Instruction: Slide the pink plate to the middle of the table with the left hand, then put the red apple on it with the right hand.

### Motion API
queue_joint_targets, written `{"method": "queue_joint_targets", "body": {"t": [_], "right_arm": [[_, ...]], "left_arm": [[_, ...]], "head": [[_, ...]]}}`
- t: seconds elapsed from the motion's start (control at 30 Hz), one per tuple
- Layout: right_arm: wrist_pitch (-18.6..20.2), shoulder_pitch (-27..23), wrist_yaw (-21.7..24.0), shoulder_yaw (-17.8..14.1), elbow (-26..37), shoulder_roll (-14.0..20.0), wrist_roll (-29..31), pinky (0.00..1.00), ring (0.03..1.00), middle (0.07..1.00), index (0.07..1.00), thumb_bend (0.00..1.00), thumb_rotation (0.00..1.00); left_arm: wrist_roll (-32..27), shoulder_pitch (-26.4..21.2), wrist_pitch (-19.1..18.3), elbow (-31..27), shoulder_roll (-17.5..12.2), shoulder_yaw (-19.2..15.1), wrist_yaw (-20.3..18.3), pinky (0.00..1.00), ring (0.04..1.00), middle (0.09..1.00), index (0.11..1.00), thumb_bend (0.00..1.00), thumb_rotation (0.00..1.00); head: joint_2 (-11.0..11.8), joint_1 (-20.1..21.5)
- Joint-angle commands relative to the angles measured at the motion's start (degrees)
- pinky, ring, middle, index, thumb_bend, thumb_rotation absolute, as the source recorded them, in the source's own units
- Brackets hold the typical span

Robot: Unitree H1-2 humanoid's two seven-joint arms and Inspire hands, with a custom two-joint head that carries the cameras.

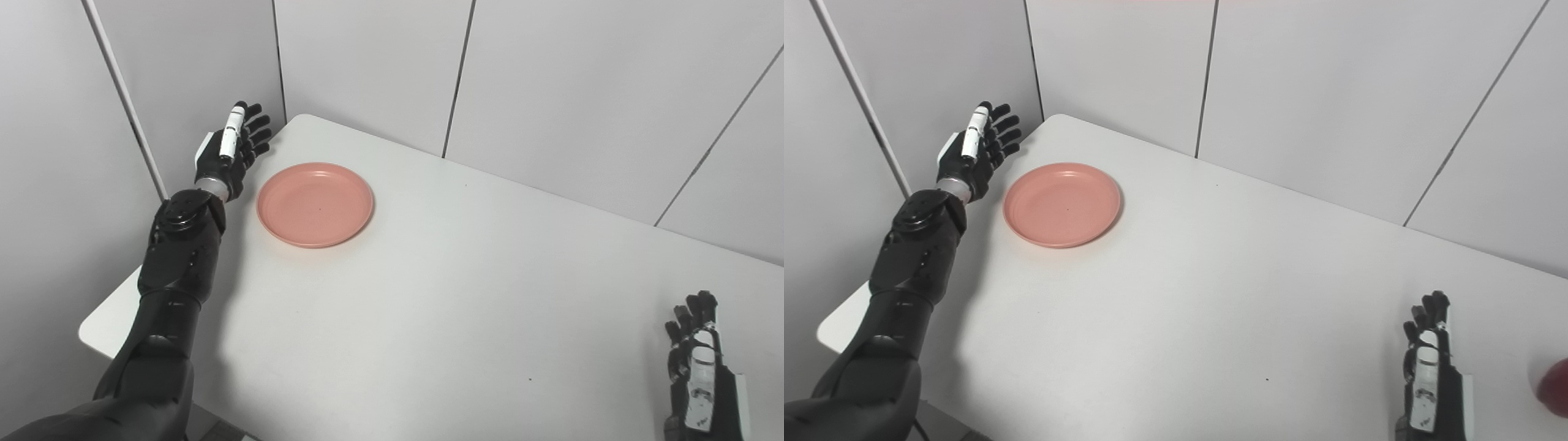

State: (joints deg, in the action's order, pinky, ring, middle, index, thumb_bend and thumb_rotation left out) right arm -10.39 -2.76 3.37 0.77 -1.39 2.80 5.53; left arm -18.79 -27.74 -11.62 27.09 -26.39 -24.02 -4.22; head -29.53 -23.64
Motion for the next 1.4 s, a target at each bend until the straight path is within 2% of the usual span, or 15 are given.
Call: {"method": "queue_joint_targets", "body": {"t": [0.0,0.27,0.67,1.07,1.37], "right_arm": [[0.2,4.1,0.4,-0.8,-3.4,1.2,-0.3,1.0,1.0,1.0,1.0,0.15,1.0],[-0.3,4.0,0.5,-0.9,-3.5,1.3,-0.3,1.0,1.0,1.0,1.0,0.13,1.0],[0.6,4.3,0.3,-1.0,-2.9,1.5,-0.8,1.0,1.0,1.0,1.0,0.14,1.0],[-0.3,4.3,0.4,-1.1,-3.2,1.7,-0.7,1.0,1.0,1.0,1.0,0.13,1.0],[0.9,4.4,0.4,-1.2,-2.7,1.8,-0.4,1.0,1.0,1.0,1.0,0.14,1.0]], "left_arm": [[-0.3,-2.2,2.6,-0.4,-0.8,-0.3,0.1,0.92,0.898,0.89,0.866,0.35,1.0],[0.4,-2.4,3.3,2.3,-0.7,-0.2,1.6,0.9,0.882,0.875,0.855,0.32,1.0],[0.8,-1.9,4.8,4.6,-1.2,0.5,1.5,0.9,0.887,0.881,0.861,0.3,1.0],[0.3,-1.2,7.2,7.9,-1.3,0.7,0.0,0.9,0.889,0.885,0.863,0.31,1.0],[-0.3,-0.3,8.5,9.8,-0.6,0.8,-1.2,0.89,0.881,0.877,0.859,0.32,1.0]], "head": [[-0.1,0.1],[0.0,0.0],[-0.2,-0.2],[-0.4,-0.2],[-0.7,-0.1]]}}
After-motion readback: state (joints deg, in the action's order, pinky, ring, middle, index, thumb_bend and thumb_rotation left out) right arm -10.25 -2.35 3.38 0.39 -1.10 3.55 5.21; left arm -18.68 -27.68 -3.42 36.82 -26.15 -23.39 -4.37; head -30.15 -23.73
